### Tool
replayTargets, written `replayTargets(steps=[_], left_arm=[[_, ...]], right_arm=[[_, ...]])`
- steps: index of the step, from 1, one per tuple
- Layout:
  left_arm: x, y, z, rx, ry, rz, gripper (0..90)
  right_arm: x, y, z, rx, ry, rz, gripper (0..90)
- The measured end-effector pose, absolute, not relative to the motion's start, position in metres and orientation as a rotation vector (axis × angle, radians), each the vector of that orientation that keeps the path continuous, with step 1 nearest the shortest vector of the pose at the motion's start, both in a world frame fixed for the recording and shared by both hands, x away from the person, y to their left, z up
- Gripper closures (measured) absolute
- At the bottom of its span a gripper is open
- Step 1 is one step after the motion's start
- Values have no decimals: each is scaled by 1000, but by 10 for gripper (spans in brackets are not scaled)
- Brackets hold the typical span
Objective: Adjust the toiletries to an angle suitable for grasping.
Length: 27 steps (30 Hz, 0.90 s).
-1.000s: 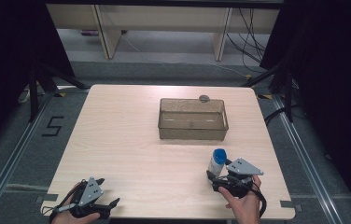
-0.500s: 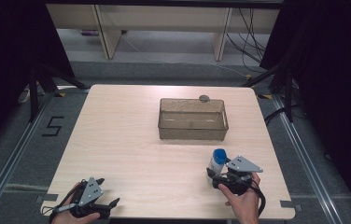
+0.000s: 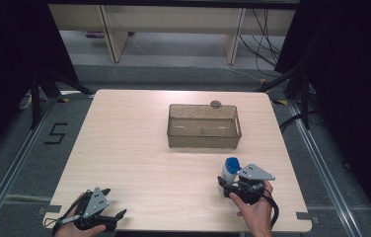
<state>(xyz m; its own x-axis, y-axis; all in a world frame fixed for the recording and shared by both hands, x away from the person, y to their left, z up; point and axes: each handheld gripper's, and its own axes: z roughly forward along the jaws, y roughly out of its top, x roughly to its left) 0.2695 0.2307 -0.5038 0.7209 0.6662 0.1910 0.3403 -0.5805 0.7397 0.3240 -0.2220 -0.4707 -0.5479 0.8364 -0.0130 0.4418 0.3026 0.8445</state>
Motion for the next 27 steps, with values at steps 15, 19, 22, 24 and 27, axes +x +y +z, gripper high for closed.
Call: replayTargets(steps=[15,19,22,24,27], left_arm=[[271,229,-504,2212,793,606,149],[272,231,-503,2247,777,603,149],[274,232,-502,2270,762,611,149],[274,230,-504,2235,784,608,149],[273,230,-504,2214,783,594,149]], right_arm=[[322,-220,-469,1141,2128,1198,418],[323,-221,-468,1116,2117,1198,456],[323,-220,-469,1103,2119,1212,477],[323,-219,-469,1128,2124,1215,483],[325,-220,-468,1109,2117,1214,495]])
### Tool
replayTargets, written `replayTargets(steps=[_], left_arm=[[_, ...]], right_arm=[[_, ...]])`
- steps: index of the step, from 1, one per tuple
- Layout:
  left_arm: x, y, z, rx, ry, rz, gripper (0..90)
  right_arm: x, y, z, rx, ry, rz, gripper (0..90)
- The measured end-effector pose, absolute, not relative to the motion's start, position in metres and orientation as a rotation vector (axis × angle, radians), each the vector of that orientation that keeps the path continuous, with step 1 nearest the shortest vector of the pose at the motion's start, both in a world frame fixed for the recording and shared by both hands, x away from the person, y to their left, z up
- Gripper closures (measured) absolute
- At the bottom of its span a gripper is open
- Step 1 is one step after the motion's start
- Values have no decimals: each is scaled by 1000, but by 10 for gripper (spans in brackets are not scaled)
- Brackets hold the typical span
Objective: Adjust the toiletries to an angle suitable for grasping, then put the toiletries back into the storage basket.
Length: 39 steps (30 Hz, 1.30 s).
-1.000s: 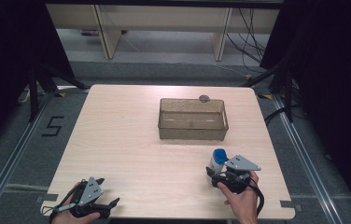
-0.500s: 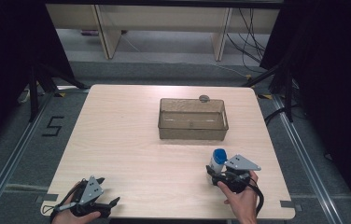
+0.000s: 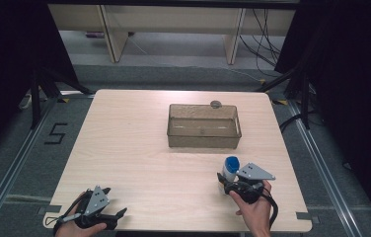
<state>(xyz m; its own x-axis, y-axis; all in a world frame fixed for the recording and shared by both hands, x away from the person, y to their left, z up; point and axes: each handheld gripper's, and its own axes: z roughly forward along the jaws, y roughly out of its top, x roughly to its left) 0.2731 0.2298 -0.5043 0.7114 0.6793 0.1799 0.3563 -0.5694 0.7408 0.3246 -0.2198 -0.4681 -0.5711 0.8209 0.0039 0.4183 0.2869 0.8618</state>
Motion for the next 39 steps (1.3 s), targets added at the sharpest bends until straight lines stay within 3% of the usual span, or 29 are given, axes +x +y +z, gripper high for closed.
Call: replayTargets(steps=[39], left_arm=[[272,230,-505,2217,765,601,149]], right_arm=[[340,-230,-448,1065,2090,1250,531]])
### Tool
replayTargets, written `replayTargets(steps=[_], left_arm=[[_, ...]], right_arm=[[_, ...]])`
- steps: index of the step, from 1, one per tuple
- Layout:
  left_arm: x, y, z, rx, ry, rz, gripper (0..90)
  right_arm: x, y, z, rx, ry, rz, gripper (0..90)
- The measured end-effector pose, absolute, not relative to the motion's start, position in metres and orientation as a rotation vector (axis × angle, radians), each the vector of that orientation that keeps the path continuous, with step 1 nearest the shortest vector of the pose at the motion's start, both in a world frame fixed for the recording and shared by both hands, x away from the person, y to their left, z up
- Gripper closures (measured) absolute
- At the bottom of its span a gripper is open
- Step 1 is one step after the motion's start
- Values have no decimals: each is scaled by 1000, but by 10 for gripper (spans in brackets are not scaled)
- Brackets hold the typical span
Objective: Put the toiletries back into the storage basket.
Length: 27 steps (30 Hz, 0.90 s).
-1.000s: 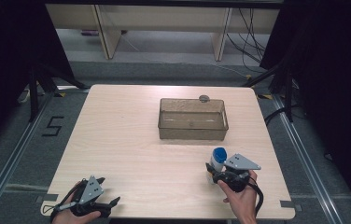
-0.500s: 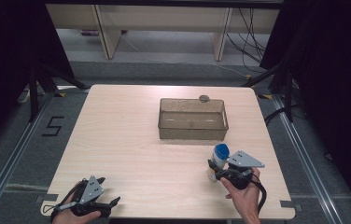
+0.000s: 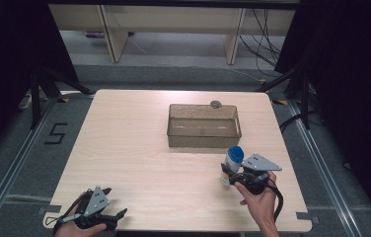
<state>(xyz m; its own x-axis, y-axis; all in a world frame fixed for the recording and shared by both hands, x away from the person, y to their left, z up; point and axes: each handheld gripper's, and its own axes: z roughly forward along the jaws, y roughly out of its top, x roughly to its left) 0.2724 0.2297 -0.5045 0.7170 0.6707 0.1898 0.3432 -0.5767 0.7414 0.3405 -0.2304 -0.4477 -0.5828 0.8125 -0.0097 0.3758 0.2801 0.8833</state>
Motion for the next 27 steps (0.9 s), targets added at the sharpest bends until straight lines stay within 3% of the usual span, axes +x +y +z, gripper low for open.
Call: replayTargets(steps=[27], left_arm=[[272,230,-505,2193,785,597,149]], right_arm=[[365,-238,-411,1048,2052,1284,536]])
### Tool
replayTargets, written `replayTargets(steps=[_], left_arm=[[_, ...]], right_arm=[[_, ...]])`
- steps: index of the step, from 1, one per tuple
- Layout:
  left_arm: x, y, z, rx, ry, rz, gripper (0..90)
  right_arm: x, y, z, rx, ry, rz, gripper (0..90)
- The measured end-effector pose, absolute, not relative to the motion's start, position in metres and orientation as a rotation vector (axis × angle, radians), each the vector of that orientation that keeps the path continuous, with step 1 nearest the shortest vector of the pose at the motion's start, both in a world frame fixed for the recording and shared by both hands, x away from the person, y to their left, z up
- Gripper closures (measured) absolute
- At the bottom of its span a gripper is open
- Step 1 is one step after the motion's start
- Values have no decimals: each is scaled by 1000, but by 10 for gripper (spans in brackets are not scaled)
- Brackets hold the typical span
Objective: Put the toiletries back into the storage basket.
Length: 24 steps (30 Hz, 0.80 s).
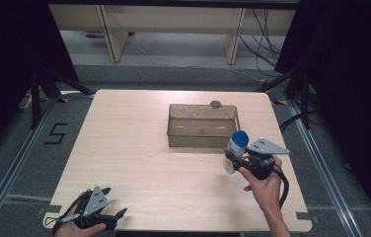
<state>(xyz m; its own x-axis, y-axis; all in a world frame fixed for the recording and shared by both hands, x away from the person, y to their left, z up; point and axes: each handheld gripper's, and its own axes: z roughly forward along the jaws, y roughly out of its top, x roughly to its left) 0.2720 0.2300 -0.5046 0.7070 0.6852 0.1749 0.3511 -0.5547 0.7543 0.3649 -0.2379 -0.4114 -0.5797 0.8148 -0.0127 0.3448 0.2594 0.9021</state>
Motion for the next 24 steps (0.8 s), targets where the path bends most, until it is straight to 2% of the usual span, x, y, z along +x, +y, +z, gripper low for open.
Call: replayTargets(steps=[24], left_arm=[[273,231,-504,2193,785,581,149]], right_arm=[[401,-247,-376,1103,1998,1301,539]])
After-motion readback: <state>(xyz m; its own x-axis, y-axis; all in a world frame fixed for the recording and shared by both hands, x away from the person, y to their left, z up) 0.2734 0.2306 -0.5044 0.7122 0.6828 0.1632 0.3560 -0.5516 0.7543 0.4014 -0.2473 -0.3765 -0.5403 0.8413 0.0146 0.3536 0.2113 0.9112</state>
